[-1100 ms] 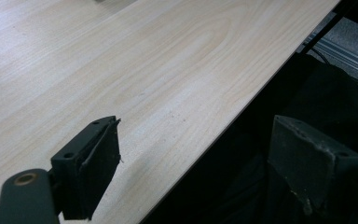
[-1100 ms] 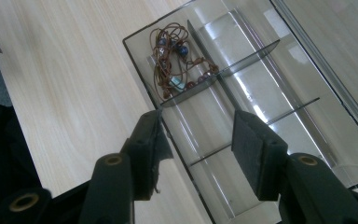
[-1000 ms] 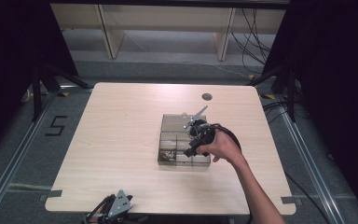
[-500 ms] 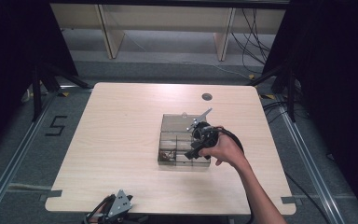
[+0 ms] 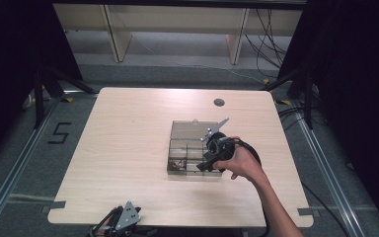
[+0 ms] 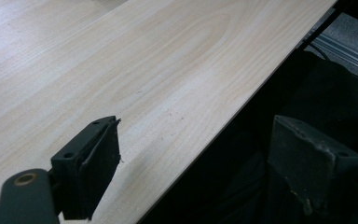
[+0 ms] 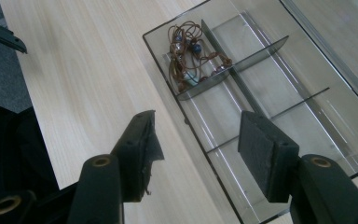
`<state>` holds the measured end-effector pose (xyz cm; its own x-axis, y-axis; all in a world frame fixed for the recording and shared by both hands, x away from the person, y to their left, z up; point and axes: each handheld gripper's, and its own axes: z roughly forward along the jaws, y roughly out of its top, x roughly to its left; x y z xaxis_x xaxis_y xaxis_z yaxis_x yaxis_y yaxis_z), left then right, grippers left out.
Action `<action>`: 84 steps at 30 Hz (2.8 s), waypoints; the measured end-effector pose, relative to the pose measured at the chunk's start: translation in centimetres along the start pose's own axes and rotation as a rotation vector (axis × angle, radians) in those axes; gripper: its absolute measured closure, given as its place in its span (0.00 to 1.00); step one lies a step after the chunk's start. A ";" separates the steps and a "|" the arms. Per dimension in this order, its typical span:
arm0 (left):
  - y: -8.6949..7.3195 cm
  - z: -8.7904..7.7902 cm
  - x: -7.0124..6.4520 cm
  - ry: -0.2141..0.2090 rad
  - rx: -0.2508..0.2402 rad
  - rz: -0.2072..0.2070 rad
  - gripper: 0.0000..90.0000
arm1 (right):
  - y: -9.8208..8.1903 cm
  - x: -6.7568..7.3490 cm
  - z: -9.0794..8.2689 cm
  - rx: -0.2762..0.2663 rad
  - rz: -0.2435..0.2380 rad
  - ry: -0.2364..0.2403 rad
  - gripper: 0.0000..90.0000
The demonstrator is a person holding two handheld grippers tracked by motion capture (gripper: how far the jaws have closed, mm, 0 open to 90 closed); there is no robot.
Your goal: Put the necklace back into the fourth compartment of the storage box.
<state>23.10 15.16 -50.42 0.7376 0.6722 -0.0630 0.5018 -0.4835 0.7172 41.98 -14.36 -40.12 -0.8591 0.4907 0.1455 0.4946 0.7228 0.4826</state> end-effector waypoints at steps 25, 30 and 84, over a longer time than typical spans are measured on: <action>0.0 0.0 0.2 0.020 0.001 0.006 0.18 | -1.8 0.8 0.0 -0.044 -0.023 0.010 0.48; 0.0 -0.1 0.2 0.020 0.002 0.009 0.18 | -2.3 1.2 -0.2 -0.045 0.003 0.008 0.46; 0.0 -0.2 0.3 0.027 -0.009 0.005 0.18 | -7.2 3.2 -0.1 -0.157 0.056 0.017 0.36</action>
<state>23.27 15.48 -50.26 0.7274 0.6850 -0.0411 0.4943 -0.4815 0.7238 35.60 -18.07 -43.02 -0.8335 0.5190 0.1896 0.5161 0.6089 0.6024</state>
